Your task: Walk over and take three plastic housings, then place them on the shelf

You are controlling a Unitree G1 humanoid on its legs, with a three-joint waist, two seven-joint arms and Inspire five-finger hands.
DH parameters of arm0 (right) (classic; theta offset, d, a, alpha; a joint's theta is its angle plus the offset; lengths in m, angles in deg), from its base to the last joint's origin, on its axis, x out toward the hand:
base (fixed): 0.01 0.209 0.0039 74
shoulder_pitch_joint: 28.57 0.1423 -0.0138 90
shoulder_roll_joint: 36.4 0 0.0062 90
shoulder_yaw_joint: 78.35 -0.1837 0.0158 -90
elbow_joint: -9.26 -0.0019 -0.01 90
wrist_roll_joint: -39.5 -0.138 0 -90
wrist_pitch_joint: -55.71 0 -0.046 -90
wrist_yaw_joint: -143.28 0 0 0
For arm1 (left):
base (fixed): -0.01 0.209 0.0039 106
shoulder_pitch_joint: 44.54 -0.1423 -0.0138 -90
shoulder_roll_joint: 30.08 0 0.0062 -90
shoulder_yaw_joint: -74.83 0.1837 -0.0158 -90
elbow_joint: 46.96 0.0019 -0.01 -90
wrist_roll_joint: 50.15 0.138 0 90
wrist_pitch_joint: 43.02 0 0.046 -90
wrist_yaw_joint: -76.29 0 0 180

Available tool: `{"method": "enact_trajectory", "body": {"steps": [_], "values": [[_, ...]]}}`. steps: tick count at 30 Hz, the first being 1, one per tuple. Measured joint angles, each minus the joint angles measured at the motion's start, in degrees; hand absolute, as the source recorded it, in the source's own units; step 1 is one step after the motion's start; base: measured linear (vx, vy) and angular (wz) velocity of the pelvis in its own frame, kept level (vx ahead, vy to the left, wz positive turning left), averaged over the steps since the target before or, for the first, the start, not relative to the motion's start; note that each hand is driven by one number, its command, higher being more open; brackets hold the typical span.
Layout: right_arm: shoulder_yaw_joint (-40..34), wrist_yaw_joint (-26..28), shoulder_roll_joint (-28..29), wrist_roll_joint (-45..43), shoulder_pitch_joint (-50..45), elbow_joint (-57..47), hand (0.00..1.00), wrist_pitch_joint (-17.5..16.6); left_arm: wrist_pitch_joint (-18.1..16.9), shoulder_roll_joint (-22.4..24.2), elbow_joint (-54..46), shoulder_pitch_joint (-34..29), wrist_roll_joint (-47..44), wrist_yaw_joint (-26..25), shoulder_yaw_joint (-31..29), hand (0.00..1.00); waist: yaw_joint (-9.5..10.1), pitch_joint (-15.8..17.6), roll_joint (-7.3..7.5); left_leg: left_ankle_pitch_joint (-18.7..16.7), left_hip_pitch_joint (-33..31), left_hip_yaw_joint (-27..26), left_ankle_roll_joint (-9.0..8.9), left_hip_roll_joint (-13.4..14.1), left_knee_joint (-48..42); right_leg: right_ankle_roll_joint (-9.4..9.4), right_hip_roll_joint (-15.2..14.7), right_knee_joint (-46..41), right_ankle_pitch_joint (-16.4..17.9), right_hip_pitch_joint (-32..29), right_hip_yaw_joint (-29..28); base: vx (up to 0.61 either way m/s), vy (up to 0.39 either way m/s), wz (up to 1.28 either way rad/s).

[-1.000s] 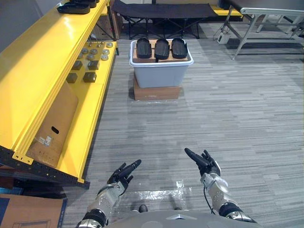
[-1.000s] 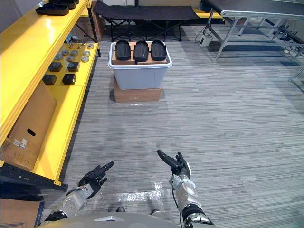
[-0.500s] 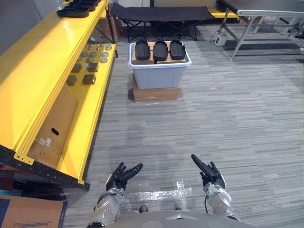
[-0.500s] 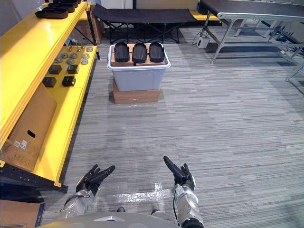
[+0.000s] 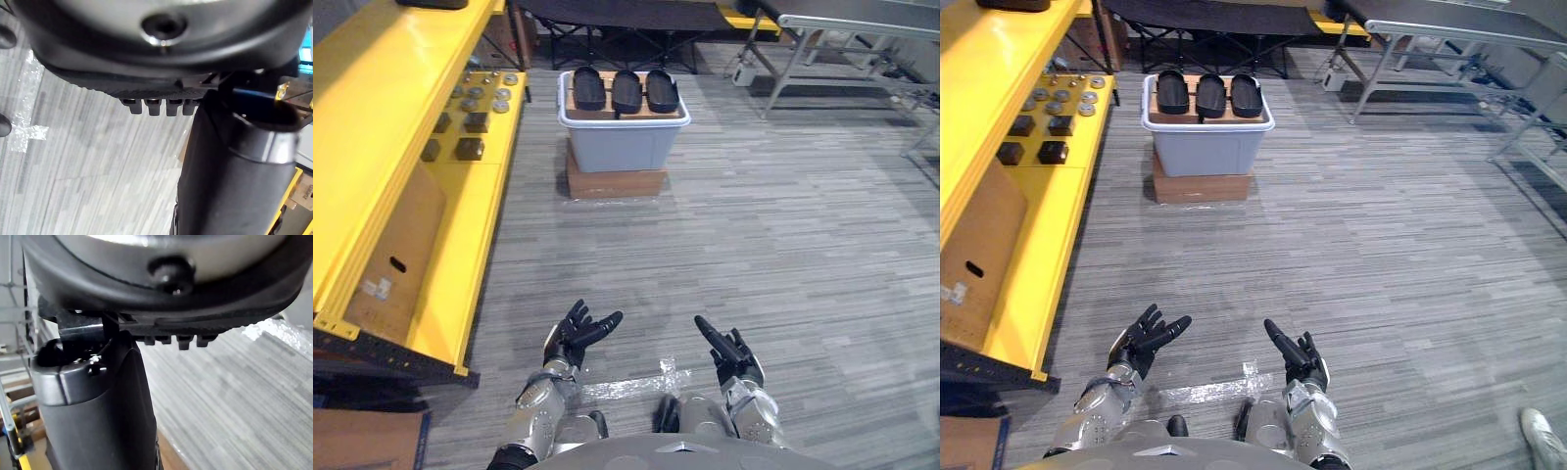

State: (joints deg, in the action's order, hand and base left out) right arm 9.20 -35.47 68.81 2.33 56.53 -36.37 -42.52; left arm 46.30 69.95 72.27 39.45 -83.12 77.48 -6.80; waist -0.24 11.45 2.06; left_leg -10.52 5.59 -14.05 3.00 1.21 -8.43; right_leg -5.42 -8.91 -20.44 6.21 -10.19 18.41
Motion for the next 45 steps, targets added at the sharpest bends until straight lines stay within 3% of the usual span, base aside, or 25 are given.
{"method": "enact_trajectory", "body": {"steps": [2, 5, 7, 9, 11, 12, 13, 15, 17, 18, 19, 20, 21, 23, 24, 25, 26, 28, 31, 32, 34, 36, 39, 42, 45], "values": [[0.88, 0.00, -0.05, 1.10, -0.51, -0.09, 1.00, 0.06, -0.01, -0.38, -0.03, 1.18, -1.24, 0.04, 0.07, 1.00, 0.08, 0.00, 0.37, -1.81, 0.59, 0.33, -1.24, 0.44, -1.78, -0.29, 1.03, 4.53, -0.95, 0.15, -1.38, 0.26, -0.085, 0.11], [0.95, 0.05, -0.29, 3.25, -1.34, -0.09, 1.00, 0.54, -0.11, -0.76, -0.02, 1.48, -5.05, -0.14, 0.07, 1.00, 0.02, -1.09, 1.21, -6.58, 0.99, 1.42, -3.50, 0.44, -5.42, 4.11, 1.11, 3.94, -0.36, 0.49, -2.82, 0.31, -0.195, 0.23], [1.31, 0.12, -2.08, 4.86, -1.31, -0.12, 1.00, 1.67, -0.32, 0.11, 0.74, 1.34, -7.25, -0.38, 0.26, 1.00, 0.08, -2.08, -0.48, -10.04, 0.98, 2.05, -5.97, 2.95, -8.70, 4.73, 3.09, 2.95, -0.91, 1.56, -2.66, 0.39, -0.237, 0.18], [2.73, 1.15, -4.42, 5.45, -1.05, -0.26, 1.00, 2.11, -0.55, 1.05, 2.11, 1.26, -7.10, -0.31, 0.17, 1.00, 0.07, -2.55, -3.83, -8.43, -7.73, 1.24, -7.46, 9.84, -30.08, 6.77, 7.04, 6.59, -0.27, 5.29, -1.29, 0.44, -0.211, 0.12], [2.96, 2.27, -5.37, 6.56, -1.10, -0.53, 1.00, 2.99, 0.49, 2.12, 2.87, 0.82, -6.88, -0.45, 0.09, 1.00, 0.87, -0.93, -3.80, -6.92, -15.40, 1.24, -7.14, 13.00, -44.19, 8.75, 8.31, 10.95, -1.29, 13.90, -1.18, 0.64, -0.232, -0.06], [2.97, 2.33, -5.63, 6.57, -1.10, -0.71, 1.00, 2.99, 1.08, 2.37, 2.93, 0.81, -6.87, -0.45, 0.30, 1.00, 1.24, -0.45, -3.06, -6.92, -15.90, 1.67, -7.12, 12.02, -41.41, 9.06, 7.93, 11.03, -1.54, 15.51, -1.35, 0.68, -0.174, -0.26], [2.79, 2.50, -5.82, 6.53, -0.93, -1.81, 1.00, 2.78, 1.39, 3.21, 2.71, 0.86, -6.82, -0.33, 0.71, 1.00, 1.71, -0.32, -2.39, -5.87, -16.23, 3.61, -7.70, 7.29, -26.00, 8.97, 6.75, 11.70, -1.56, 17.94, -2.43, 0.43, -0.031, -0.28], [2.31, 2.50, -6.22, 6.45, 0.98, -2.56, 1.00, 2.33, 1.31, 3.67, 2.06, 0.86, -6.45, -0.27, 0.70, 1.00, 1.89, -0.14, -2.59, 0.72, -17.73, 7.68, -7.55, 3.55, -9.16, 7.48, 6.07, 11.71, -0.65, 18.69, -4.08, 0.45, 0.054, -0.46], [2.37, 2.46, -6.71, 6.39, 1.45, -2.58, 1.00, 1.74, 1.28, 3.95, 2.06, 0.09, -5.57, -0.24, 0.70, 1.00, 2.55, 0.08, -3.55, 11.44, -18.95, 12.36, -8.42, 2.07, 1.37, 4.75, 6.54, 11.64, 2.48, 20.95, -6.36, 0.43, 0.188, -0.68], [3.14, 2.50, -7.67, 6.25, 0.91, -2.69, 1.00, 1.26, 1.22, 4.32, 1.78, -1.38, -5.52, 0.42, 0.69, 1.00, 3.42, -0.19, -5.50, 16.36, -19.11, 13.56, -7.99, 3.04, 1.01, 3.93, 8.04, 11.00, 6.18, 22.96, -7.95, 0.39, 0.210, -0.65], [3.41, 2.53, -7.60, 6.24, 0.98, -2.04, 1.00, 1.28, 1.13, 4.23, 1.95, -1.68, -5.46, 0.96, 0.64, 1.00, 3.66, 0.07, -5.78, 19.25, -19.26, 13.83, -3.70, 3.10, -1.58, 3.14, 8.03, 10.26, 8.73, 24.30, -8.44, 0.38, 0.227, -0.25], [3.59, 2.17, -6.20, 5.86, 1.17, -0.92, 1.00, 1.56, 1.20, 2.96, 2.82, -0.94, -4.88, 1.39, 0.55, 1.00, 3.28, 0.49, -2.33, 16.06, -19.40, 12.74, -5.18, 0.12, -4.40, 2.45, 5.10, 8.31, 10.56, 24.79, -8.90, 0.29, 0.120, 0.10], [3.84, 2.15, -6.02, 5.33, 1.01, -0.58, 1.00, 1.54, 1.10, 2.58, 2.83, -0.97, -4.42, 2.21, 0.19, 1.00, 3.29, 0.41, -0.77, 13.92, -19.46, 12.39, -3.46, -1.64, -5.30, 2.35, 2.89, 3.83, 10.77, 23.03, -9.20, 0.42, 0.185, 0.12], [4.23, 1.92, -6.08, 5.31, 1.57, 0.38, 1.00, 1.49, 0.88, 2.68, 2.81, -1.05, -3.08, 2.51, 0.33, 1.00, 3.69, 0.20, 0.44, 13.14, -17.41, 10.28, -2.40, -4.08, -2.40, 1.20, -1.25, -9.17, 10.24, 16.68, -10.51, 0.38, 0.175, -0.20], [4.84, 1.92, -5.79, 5.19, 2.36, 1.19, 1.00, 1.44, 0.55, 2.20, 2.82, -1.25, -2.22, 2.84, 0.76, 1.00, 4.02, 0.73, 1.08, 12.57, -14.57, 8.59, -1.43, -5.42, -0.11, -1.33, -4.94, -22.02, 6.36, 10.56, -10.64, 0.36, 0.186, -0.33], [5.59, 1.90, -5.39, 5.20, 2.43, 1.79, 1.00, 1.40, 0.57, 1.51, 2.91, -1.53, -2.15, 2.81, 1.59, 1.00, 3.96, 0.91, 1.16, 11.91, -12.02, 8.20, -0.43, -6.10, 0.82, -0.40, -7.20, -29.30, 2.59, 7.64, -10.02, 0.43, 0.210, -0.29], [6.86, 1.73, -4.82, 5.21, 2.10, 2.58, 1.00, 1.40, 0.53, 0.95, 2.90, -1.77, -2.10, 2.79, 2.61, 1.00, 3.66, 1.15, 0.59, 10.19, -8.91, 8.20, 0.58, -5.99, 0.73, 1.39, -8.58, -34.82, 3.83, 5.84, -8.16, 0.30, 0.122, -0.09], [8.99, 1.62, -4.34, 5.31, 1.43, 2.61, 1.00, 1.22, 0.36, 0.92, 2.33, -1.82, -2.23, 2.80, 2.74, 1.00, 3.21, 1.08, -0.69, 8.72, -5.68, 8.22, 0.89, -4.45, 0.67, 2.17, -7.78, -32.50, 6.75, 4.51, -4.31, 0.35, 0.109, -0.03], [9.81, 1.60, -3.85, 5.38, 2.26, 2.39, 1.00, 1.01, 0.33, 0.20, 1.11, 0.21, -2.50, 2.81, 2.41, 1.00, 3.11, 1.35, -1.74, 7.50, -4.14, 8.73, 0.12, -1.80, 0.93, 1.09, -2.83, -13.18, 8.26, 2.45, -1.57, 0.33, 0.013, -0.01], [9.68, 1.37, -3.88, 5.47, 2.80, 2.39, 1.00, 1.03, 0.35, -0.29, 1.31, 1.63, -2.93, 2.83, 2.20, 1.00, 3.09, 1.44, -1.79, 6.98, -4.17, 9.17, -0.71, -0.98, 1.07, -0.55, -0.61, -3.08, 6.74, 1.59, -2.25, 0.26, -0.090, 0.11], [9.14, 0.86, -3.83, 5.70, 3.09, 2.39, 1.00, 1.07, 0.20, -1.23, 2.02, 2.97, -3.43, 2.94, 1.83, 1.00, 2.84, 1.38, -0.72, 5.69, -3.70, 9.80, -2.20, -1.27, 0.63, -0.46, 1.04, 7.56, 0.94, 1.15, -5.21, 0.26, -0.148, 0.26], [7.65, 0.95, -4.03, 7.56, 2.73, 2.49, 1.00, 1.20, -0.60, -1.62, 2.94, 3.11, -3.46, 2.94, 1.31, 1.00, 2.28, 1.23, 0.78, 1.10, -3.68, 11.77, -3.08, -2.61, -3.50, 2.92, 0.10, 7.36, -3.89, 1.30, -8.07, 0.25, -0.301, 0.49], [6.88, 1.22, -6.14, 7.67, 2.41, 2.68, 1.00, 1.18, -1.05, 0.53, 4.45, 0.66, -5.87, 2.73, -0.67, 1.00, 2.11, -0.69, -3.00, -5.72, -6.36, 13.76, -5.99, 1.91, -11.86, 4.70, 3.67, 4.56, -2.21, 1.65, -5.85, 0.21, -0.246, 0.22], [4.02, 2.26, -6.70, 7.67, 1.49, 2.63, 1.00, 1.25, -1.54, 2.11, 5.14, -1.35, -7.03, 2.62, -1.79, 1.00, 2.33, -0.77, -4.52, -3.52, -16.30, 10.02, -7.26, 6.52, -32.74, 6.10, 6.24, 9.88, -1.12, 7.34, -2.73, 0.41, -0.261, 0.35], [2.29, 3.01, -6.44, 8.82, 0.11, 2.54, 1.00, 1.23, -1.26, 2.73, 5.09, -1.98, -7.01, 2.63, -1.97, 1.00, 3.66, 0.00, -3.21, -3.76, -16.14, 6.85, -7.36, 6.76, -25.43, 6.43, 6.04, 12.95, -0.99, 13.57, -0.13, 0.29, -0.092, 0.37]]}}
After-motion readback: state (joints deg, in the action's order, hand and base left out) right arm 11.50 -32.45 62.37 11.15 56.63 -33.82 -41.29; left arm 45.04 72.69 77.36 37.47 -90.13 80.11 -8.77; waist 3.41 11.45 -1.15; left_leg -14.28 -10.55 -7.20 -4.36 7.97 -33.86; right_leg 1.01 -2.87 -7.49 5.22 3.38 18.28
